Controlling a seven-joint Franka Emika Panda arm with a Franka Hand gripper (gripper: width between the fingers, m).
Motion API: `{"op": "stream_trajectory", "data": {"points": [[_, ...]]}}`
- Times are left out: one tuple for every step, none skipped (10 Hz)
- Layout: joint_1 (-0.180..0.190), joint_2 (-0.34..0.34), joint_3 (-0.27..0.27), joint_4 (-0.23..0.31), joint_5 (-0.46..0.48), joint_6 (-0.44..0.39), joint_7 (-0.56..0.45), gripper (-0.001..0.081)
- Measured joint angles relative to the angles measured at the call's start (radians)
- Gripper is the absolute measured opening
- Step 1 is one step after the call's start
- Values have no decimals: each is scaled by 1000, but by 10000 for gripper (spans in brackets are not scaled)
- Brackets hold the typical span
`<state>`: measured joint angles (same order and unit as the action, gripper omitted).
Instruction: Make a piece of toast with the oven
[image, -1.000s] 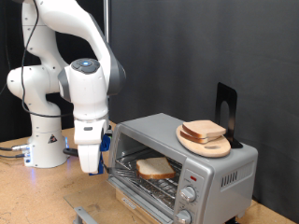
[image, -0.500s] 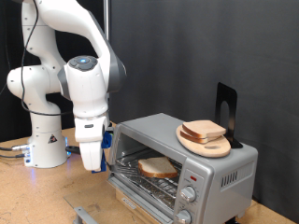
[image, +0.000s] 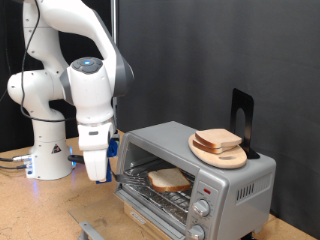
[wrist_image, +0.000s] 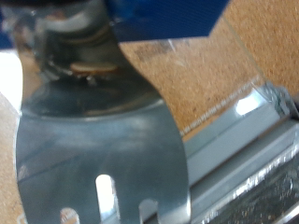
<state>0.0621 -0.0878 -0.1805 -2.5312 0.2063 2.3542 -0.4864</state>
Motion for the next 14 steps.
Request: {"op": "stream_trajectory", "data": {"points": [[-11, -7, -23, 1, 22, -15, -54, 325], [-23, -20, -48, 7, 53, -42, -101, 325], [-34, -32, -72, 19, 74, -75, -135, 325], [-47, -44, -94, 36, 82, -110, -157, 325], [-54, -52, -106, 48, 88, -143, -170, 325], [-54, -50, -105, 45, 85, -139, -169, 325], [-54, -50, -105, 48, 107, -155, -172, 325], [-54, -55, -112, 63, 158, -202, -192, 325], [-54, -69, -126, 90, 209, -277, -213, 325], [-56, -86, -141, 121, 242, -353, -222, 325], [-56, -106, -153, 147, 265, -412, -223, 325], [-57, -127, -159, 164, 278, -444, -220, 325], [-57, -145, -160, 164, 281, -460, -218, 325], [-57, -143, -160, 163, 279, -458, -218, 325]]}}
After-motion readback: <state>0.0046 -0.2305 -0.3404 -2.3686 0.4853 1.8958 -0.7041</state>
